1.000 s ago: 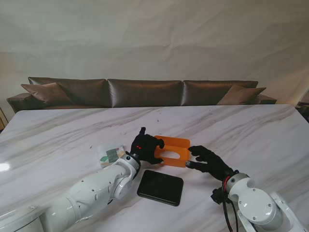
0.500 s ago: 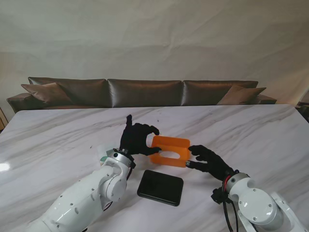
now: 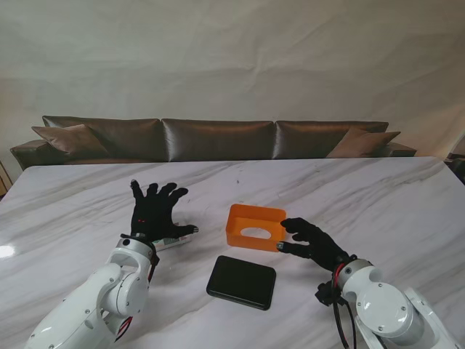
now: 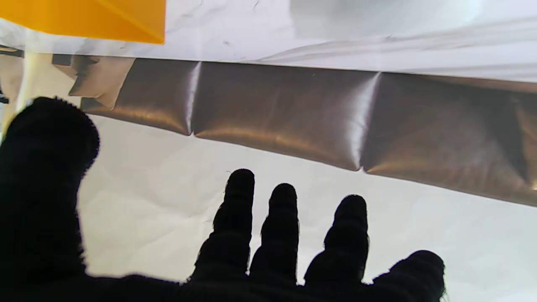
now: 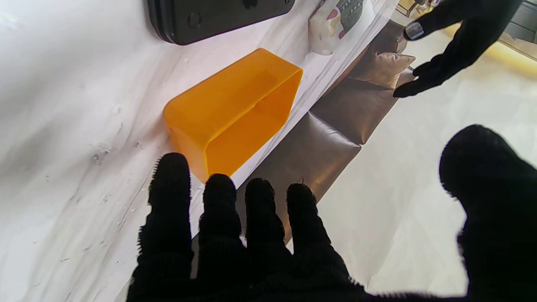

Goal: Refill a tissue box and feed the first sheet

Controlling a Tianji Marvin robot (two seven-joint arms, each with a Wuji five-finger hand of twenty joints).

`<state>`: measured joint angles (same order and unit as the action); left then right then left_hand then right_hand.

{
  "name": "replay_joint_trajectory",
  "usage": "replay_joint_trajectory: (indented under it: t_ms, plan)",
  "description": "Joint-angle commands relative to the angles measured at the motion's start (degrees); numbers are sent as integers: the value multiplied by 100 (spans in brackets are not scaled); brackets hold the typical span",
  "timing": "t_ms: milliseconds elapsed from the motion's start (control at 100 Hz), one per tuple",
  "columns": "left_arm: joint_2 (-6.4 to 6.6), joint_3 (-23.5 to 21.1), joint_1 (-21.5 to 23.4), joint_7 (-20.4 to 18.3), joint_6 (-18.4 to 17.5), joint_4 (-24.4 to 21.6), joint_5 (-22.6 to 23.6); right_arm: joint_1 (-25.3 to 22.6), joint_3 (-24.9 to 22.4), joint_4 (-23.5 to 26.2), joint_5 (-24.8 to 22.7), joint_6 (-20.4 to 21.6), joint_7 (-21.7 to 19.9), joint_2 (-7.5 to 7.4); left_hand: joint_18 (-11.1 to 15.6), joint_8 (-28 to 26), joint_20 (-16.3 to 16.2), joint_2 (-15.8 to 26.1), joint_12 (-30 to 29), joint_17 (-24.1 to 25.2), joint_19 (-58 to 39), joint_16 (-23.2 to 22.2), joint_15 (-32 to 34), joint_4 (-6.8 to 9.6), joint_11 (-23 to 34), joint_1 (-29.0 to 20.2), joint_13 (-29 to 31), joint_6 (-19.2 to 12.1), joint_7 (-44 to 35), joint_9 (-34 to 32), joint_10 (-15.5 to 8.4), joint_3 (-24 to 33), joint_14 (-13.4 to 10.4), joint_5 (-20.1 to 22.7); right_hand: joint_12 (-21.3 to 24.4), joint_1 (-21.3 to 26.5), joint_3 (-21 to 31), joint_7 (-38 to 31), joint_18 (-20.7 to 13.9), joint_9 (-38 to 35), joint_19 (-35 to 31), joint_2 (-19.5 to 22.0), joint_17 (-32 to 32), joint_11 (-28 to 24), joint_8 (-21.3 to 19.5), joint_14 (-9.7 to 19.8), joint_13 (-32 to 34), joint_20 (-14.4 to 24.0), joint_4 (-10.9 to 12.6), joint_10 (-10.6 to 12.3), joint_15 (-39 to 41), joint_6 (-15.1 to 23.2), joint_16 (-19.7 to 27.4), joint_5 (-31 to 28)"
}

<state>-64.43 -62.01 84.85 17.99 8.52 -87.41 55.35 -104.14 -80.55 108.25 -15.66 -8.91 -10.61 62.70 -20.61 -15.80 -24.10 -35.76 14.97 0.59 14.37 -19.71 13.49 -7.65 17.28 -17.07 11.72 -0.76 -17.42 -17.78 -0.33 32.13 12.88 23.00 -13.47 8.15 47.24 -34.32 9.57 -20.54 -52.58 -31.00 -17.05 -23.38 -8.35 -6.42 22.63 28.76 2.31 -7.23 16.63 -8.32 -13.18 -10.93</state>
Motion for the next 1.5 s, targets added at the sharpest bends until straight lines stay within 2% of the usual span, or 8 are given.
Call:
replay_joint_trajectory:
  t_ms: [0, 70, 250, 450, 710, 1020, 1210, 1490]
  plan:
    - [82, -90, 133, -167, 46, -9, -10, 14, 16, 1, -46, 28, -78, 2, -161, 259, 159, 140, -115, 172, -5515, 184, -77, 138, -197, 14, -411, 209, 216, 474, 111, -140, 62, -265, -69, -23, -84, 31, -65, -142, -172, -81, -24, -72, -49, -9, 30, -55, 82, 10, 99, 259, -32, -109]
    - [119, -195, 218, -311, 58, -20, 61, 7, 12, 4, -55, 45, -72, 2, -103, 447, 228, 154, -406, 224, -5405, 411, -122, 114, -656, 55, -678, 277, 401, 686, 350, -149, 52, -479, -71, -14, -74, 39, -75, -152, -173, -50, -27, -76, -59, -10, 36, -57, 82, 17, 104, 261, -34, -118]
    - [152, -234, 185, -471, 162, 225, 67, -10, 15, -26, -27, 48, -54, 8, 10, 659, 276, 68, -862, 303, -5274, 698, -485, 81, -1386, 99, -790, 361, 690, 935, 187, 14, -66, -925, -71, 4, -79, 60, -67, -158, -175, -63, -26, -77, -75, -23, 42, -59, 77, 6, 106, 257, -35, -134]
    - [190, -62, -18, -652, 283, 558, 86, -25, 18, -26, -21, 56, -70, 4, 91, 750, 196, 34, -1092, 266, -5360, 661, -549, 60, -1750, 147, -815, 527, 835, 1131, 206, 155, -64, -1352, -75, 12, -93, 78, -73, -159, -178, -46, -25, -84, -94, -19, 37, -61, 72, 7, 110, 237, -37, -139]
    - [187, 270, -318, -768, 387, 1023, -108, -23, 10, -34, -4, 46, -79, 4, 169, 968, -48, -41, -1311, 169, -5743, 544, -461, 38, -1877, 181, -779, 732, 1138, 1223, 312, 322, 53, -1407, -75, 15, -94, 94, -74, -159, -178, -44, -24, -84, -118, -23, 39, -64, 73, -2, 110, 230, -37, -146]
    - [152, 578, -571, -605, 376, 1601, -316, -24, -9, -49, 23, 52, -72, 8, 331, 943, -509, -184, -1094, -96, -6535, 321, 192, 26, -1684, 167, -648, 877, 1064, 1080, 406, 595, 171, -1369, -77, 24, -99, 102, -71, -164, -186, -15, -29, -88, -142, -28, 45, -66, 74, 8, 116, 227, -40, -149]
    - [86, 870, -829, -360, 331, 2069, -529, -6, 9, -54, 34, 50, -85, 6, 622, 928, -990, -207, -903, -443, -7350, 62, 591, 51, -1395, 135, -99, 934, 1036, 950, 446, 693, 168, -1279, -81, 25, -112, 105, -77, -169, -196, 7, -35, -97, -156, -20, 51, -66, 74, 5, 122, 226, -43, -147]
    - [-41, 1260, -1162, 211, 191, 2681, -721, -4, 11, -43, 48, 24, -93, 5, 1356, 691, -1965, 20, 161, -1329, -8954, -1069, 1488, 221, 378, -88, 1098, 865, 643, 348, 420, 653, -76, -663, -83, 26, -126, 108, -74, -191, -204, 36, -37, -103, -167, -25, 64, -70, 79, 1, 123, 227, -43, -147]
